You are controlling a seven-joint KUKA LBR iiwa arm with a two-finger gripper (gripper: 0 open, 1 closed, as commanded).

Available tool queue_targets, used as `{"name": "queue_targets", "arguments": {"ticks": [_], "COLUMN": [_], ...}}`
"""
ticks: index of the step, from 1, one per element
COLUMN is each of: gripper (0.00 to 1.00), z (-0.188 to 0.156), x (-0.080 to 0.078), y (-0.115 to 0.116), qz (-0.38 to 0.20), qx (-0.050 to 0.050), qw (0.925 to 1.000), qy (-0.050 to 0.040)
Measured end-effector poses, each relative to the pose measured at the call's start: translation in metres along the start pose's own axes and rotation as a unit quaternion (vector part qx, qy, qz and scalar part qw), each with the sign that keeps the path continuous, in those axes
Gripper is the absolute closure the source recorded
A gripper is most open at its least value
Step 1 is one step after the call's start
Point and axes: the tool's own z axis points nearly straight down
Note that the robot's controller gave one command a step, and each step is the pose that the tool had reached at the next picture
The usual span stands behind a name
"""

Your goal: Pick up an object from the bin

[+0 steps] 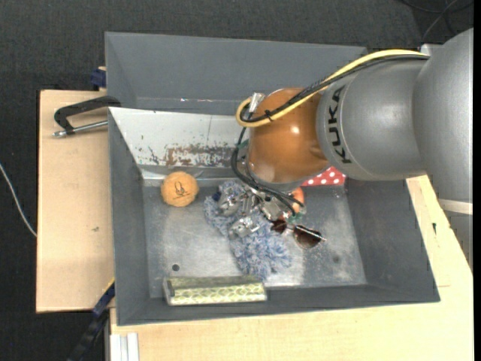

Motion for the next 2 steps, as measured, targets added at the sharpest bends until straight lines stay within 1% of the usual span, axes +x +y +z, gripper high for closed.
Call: {"name": "queue_targets", "arguments": {"ticks": [1, 2], "gripper": [1.0, 1.0], "z": [0.0, -0.137], "x": [0.0, 0.011], "y": [0.0, 0.043], "qz": [0.0, -0.071], "qx": [0.0, 0.002], "qw": [1.0, 0.9975], "qy": [-0.0001, 0.0013]}}
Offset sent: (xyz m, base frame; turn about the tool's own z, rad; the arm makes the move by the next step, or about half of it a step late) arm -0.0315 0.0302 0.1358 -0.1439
